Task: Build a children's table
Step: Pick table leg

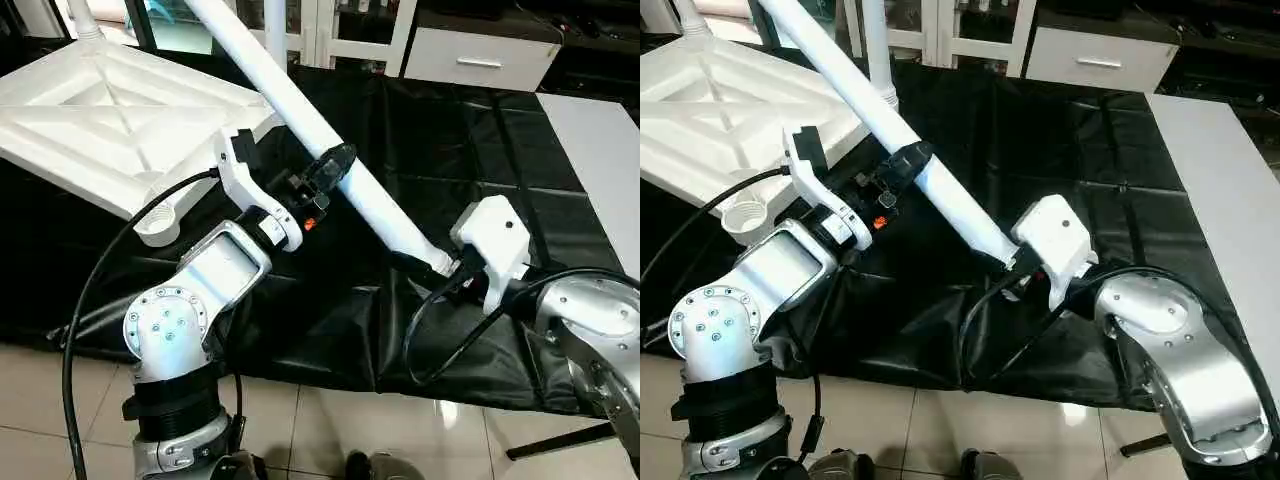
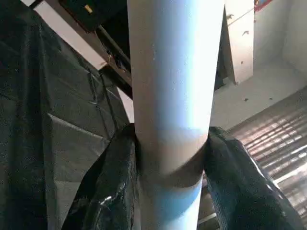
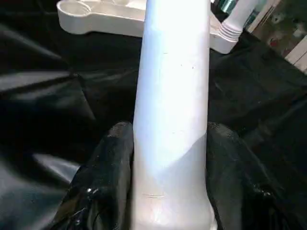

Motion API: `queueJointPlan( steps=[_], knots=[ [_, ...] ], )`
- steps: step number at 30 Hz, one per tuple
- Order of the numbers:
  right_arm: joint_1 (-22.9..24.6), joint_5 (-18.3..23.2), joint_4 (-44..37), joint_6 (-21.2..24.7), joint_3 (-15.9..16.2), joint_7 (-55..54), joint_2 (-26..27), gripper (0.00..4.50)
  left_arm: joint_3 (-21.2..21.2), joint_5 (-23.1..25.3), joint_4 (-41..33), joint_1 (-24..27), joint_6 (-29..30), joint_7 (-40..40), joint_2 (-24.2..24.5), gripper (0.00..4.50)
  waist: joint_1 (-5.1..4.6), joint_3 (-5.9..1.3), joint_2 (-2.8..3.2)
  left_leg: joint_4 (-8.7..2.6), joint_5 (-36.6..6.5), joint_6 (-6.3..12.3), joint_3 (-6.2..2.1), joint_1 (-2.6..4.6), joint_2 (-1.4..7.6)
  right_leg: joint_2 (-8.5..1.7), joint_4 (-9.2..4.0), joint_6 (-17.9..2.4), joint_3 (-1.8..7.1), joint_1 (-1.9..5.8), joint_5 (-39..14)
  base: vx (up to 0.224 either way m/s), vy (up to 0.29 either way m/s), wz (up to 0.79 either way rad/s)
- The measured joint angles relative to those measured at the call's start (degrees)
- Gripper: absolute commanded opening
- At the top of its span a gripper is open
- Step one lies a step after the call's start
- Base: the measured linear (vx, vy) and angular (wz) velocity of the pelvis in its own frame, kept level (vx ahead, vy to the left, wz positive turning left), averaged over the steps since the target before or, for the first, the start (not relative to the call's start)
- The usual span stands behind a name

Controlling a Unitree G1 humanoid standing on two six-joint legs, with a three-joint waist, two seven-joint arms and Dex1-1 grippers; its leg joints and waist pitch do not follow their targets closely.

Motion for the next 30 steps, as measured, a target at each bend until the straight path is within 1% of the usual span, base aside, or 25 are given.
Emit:
queueJointPlan(
  steps=[2, 10, 11, 12, 13, 14, 16, 17, 18, 20, 21, 22, 23, 25, 26, 27, 29, 30],
  knots=[
    [0.0, -0.7, 0.0, -0.2, 0.4, 0.0, 0.0, 1.87, 0.0, 0.0, 0.0, 0.0, 0.0, 0.0, 0.0, 1.79, -0.03, 0.0, 0.0, 0.0, 0.0, 0.0, 0.0, -0.01, 0.0, 0.0, 0.02, 0.0, 0.01, -0.01, 0.0, 0.0, 0.0, 0.0],
    [0.0, -0.7, 0.0, -0.8, 0.6, -0.2, 0.7, 1.87, -0.1, -0.1, 0.0, 0.0, -0.7, -0.5, 0.3, 1.79, -0.05, 0.0, 0.0, 0.01, 0.0, 0.01, 0.0, 0.01, 0.0, 0.0, 0.04, 0.0, 0.0, -0.01, 0.0, 0.0, 0.0, 0.0],
    [0.0, -0.6, 0.0, -0.8, 0.3, -0.3, 1.0, 2.43, -0.1, -0.1, 0.0, 0.0, -0.9, -0.5, 0.3, 1.79, -0.04, -0.01, 0.01, 0.01, 0.0, 0.01, 0.0, 0.01, 0.0, 0.0, 0.06, 0.0, 0.01, -0.01, 0.0, 0.0, 0.0, 0.0],
    [0.0, -0.5, 0.0, -0.8, 0.2, -0.3, 1.1, 2.57, -0.1, -0.1, 0.0, 0.0, -1.0, -0.5, 0.3, 1.79, -0.02, -0.01, 0.01, 0.01, 0.0, 0.02, 0.0, 0.01, 0.0, 0.0, 0.06, 0.0, 0.01, -0.02, 0.0, 0.0, 0.0, 0.0],
    [0.0, 0.0, 0.0, -0.8, 0.1, -0.2, 1.5, 2.57, -0.1, -0.1, 0.0, 0.0, -1.3, -0.5, 0.4, 1.79, -0.03, -0.01, 0.01, 0.01, 0.0, 0.02, 0.0, 0.01, 0.0, 0.0, 0.07, 0.0, 0.0, -0.02, 0.0, 0.0, 0.0, 0.0],
    [0.0, 1.2, 0.0, -0.7, 0.1, 0.3, 2.1, 2.6, 0.0, 0.0, 0.0, 0.0, -1.8, -0.5, 0.4, 1.79, -0.09, -0.01, 0.01, 0.01, 0.0, 0.03, 0.0, 0.02, 0.0, 0.0, 0.07, 0.0, 0.01, -0.01, 0.0, 0.0, 0.0, 0.0],
    [0.0, 3.3, 0.0, -0.2, -0.2, 0.8, 3.3, 2.8, 0.1, 0.0, 0.0, 0.0, -2.6, -0.5, 0.6, 1.79, -0.1, -0.01, 0.01, 0.02, 0.0, 0.04, 0.0, 0.02, 0.0, 0.0, 0.09, 0.0, 0.01, -0.01, 0.0, 0.0, 0.0, 0.0],
    [0.0, 4.5, 0.0, 0.1, -0.7, 1.0, 3.8, 2.8, 0.1, 0.0, 0.0, 0.0, -2.9, -0.5, 0.7, 1.79, -0.05, -0.01, 0.02, 0.02, 0.0, 0.06, 0.0, 0.02, 0.0, 0.0, 0.09, 0.0, 0.01, -0.01, 0.0, 0.0, 0.0, 0.0],
    [0.0, 5.4, 0.0, 0.2, -1.0, 1.1, 4.0, 2.95, 0.1, 0.0, 0.0, 0.0, -3.2, -0.5, 0.7, 1.79, -0.04, -0.01, 0.02, 0.03, 0.0, 0.07, 0.0, 0.02, 0.0, 0.0, 0.09, 0.0, 0.01, -0.01, 0.0, 0.0, 0.0, 0.0],
    [0.0, 6.4, 0.0, 0.2, -1.6, 1.4, 4.2, 3.15, 0.1, 0.0, 0.0, 0.0, -3.5, -0.6, 0.7, 1.78, -0.03, -0.01, 0.02, 0.06, 0.0, 0.07, 0.0, 0.01, 0.0, 0.0, 0.1, 0.0, 0.01, 0.0, 0.0, 0.0, 0.0, 0.0],
    [0.0, 6.5, 0.0, 0.2, -1.8, 1.6, 4.2, 3.18, 0.1, 0.1, 0.0, 0.0, -3.5, -0.6, 0.8, 1.78, -0.03, -0.01, 0.01, 0.07, 0.0, 0.07, 0.0, 0.01, 0.0, 0.0, 0.1, 0.0, 0.01, 0.0, 0.0, 0.0, 0.0, 0.0],
    [0.0, 7.6, 0.0, 0.2, -2.4, 1.9, 4.5, 3.18, 0.1, 0.1, 0.0, 0.0, -3.6, -0.6, 0.9, 1.78, -0.03, -0.01, 0.01, 0.08, 0.0, 0.07, 0.0, 0.01, 0.0, 0.0, 0.1, 0.0, 0.01, 0.0, 0.0, 0.0, 0.0, 0.0],
    [-0.4, 10.3, 0.0, 0.8, -4.0, 2.2, 6.3, 3.39, 0.1, 0.2, 0.0, 0.0, -3.6, -0.6, 1.5, 1.77, -0.04, -0.01, 0.02, 0.09, 0.0, 0.07, 0.0, 0.02, 0.0, 0.0, 0.14, 0.0, 0.01, -0.01, 0.0, 0.0, 0.0, 0.0],
    [-1.7, 14.9, 0.0, 2.2, -6.6, 2.3, 8.8, 3.39, 0.0, 0.4, 0.1, 0.0, -3.7, -0.7, 2.2, 1.77, -0.25, -0.04, 0.07, 0.09, 0.1, 0.08, 0.0, 0.03, 0.0, 0.0, 0.18, 0.0, 0.01, -0.03, 0.0, 0.0, 0.0, 0.0],
    [-2.5, 16.9, 0.0, 2.9, -7.5, 2.3, 9.0, 3.52, 0.0, 0.4, 0.1, 0.0, -3.7, -0.7, 2.3, 1.77, -0.2, -0.04, 0.08, 0.1, 0.1, 0.08, 0.0, 0.05, 0.0, 0.0, 0.19, 0.0, 0.01, -0.01, 0.0, 0.0, 0.0, 0.0],
    [-3.1, 18.3, 0.0, 3.4, -8.4, 2.2, 9.2, 3.68, 0.0, 0.4, 0.1, 0.0, -3.7, -0.8, 2.6, 1.77, -0.13, -0.04, 0.08, 0.1, 0.1, 0.08, 0.0, 0.05, 0.0, 0.0, 0.19, 0.0, 0.0, -0.01, 0.0, 0.0, 0.0, 0.0],
    [-4.1, 21.0, 0.0, 5.0, -10.2, 1.8, 9.3, 3.76, -0.3, 0.4, 0.3, 0.0, -3.7, -1.2, 3.3, 1.77, -0.01, -0.05, 0.08, 0.12, 0.1, 0.08, 0.0, 0.05, 0.0, 0.0, 0.19, 0.0, 0.01, 0.0, 0.0, 0.0, 0.0, 0.0],
    [-4.5, 21.7, 0.0, 5.5, -10.7, 1.6, 9.3, 3.96, -0.4, 0.4, 0.4, 0.0, -3.7, -1.3, 3.7, 1.77, 0.02, -0.05, 0.08, 0.12, 0.1, 0.08, 0.0, 0.05, 0.0, 0.0, 0.2, 0.0, 0.01, 0.0, 0.0, 0.0, 0.0, 0.0]
  ],
)
